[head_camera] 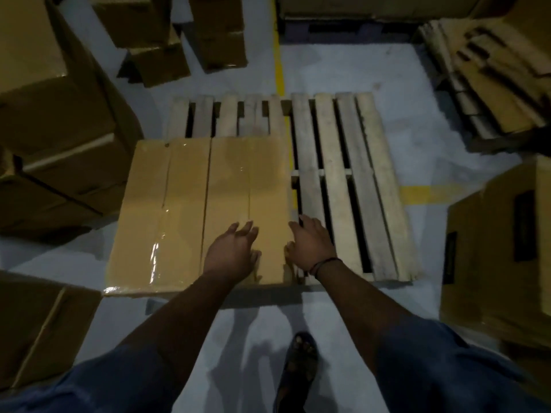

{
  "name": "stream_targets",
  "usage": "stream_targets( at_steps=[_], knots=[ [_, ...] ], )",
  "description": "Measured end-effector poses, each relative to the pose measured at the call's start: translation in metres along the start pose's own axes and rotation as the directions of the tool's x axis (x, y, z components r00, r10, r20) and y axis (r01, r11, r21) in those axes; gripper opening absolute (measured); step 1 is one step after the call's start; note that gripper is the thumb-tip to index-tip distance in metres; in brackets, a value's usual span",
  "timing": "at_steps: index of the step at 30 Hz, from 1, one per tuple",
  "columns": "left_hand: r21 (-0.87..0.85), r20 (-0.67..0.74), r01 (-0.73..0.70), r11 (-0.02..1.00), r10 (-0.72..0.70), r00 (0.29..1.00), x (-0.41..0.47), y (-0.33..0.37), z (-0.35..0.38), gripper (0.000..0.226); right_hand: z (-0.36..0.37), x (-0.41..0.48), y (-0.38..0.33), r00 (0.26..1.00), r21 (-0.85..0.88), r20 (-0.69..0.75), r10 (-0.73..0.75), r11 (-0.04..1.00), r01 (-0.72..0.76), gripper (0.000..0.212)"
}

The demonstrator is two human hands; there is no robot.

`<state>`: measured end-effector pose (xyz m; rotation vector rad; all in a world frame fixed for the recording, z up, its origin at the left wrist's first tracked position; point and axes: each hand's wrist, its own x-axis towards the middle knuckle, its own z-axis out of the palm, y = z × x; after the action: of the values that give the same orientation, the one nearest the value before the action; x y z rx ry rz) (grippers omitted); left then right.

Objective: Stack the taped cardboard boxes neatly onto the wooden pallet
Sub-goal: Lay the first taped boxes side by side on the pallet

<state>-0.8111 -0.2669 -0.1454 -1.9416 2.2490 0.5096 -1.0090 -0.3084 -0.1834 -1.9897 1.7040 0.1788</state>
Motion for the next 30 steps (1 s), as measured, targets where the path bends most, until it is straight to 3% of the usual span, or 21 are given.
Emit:
stream_targets(
  at_steps=[8, 16, 21, 30],
  knots=[
    [-0.056, -0.012, -0.098, 0.994, 0.097, 0.995, -0.003, 0.13, -0.129, 0.053, -0.183, -0.072, 0.038, 0.985, 0.098, -0.167, 0.045, 0.995, -0.029, 0.046],
    [-0.097, 0.068, -0.3, 0.949, 0.306, 0.949, 0.012, 0.259, -0.179, 0.047, -0.257, -0.161, 0.114, 0.92, 0.254, -0.206, 0.333, 0.926, -0.278, 0.039],
    [-0.13, 0.117, -0.422, 0.897, 0.436, 0.892, 0.03, 0.33, -0.197, 0.047, -0.282, -0.21, 0.173, 0.815, 0.329, -0.197, 0.545, 0.82, -0.469, 0.038],
    [-0.159, 0.146, -0.582, 0.797, 0.602, 0.785, 0.077, 0.432, -0.218, 0.048, -0.322, -0.26, 0.244, 0.614, 0.435, -0.233, 0.754, 0.645, -0.628, 0.036]
  ],
)
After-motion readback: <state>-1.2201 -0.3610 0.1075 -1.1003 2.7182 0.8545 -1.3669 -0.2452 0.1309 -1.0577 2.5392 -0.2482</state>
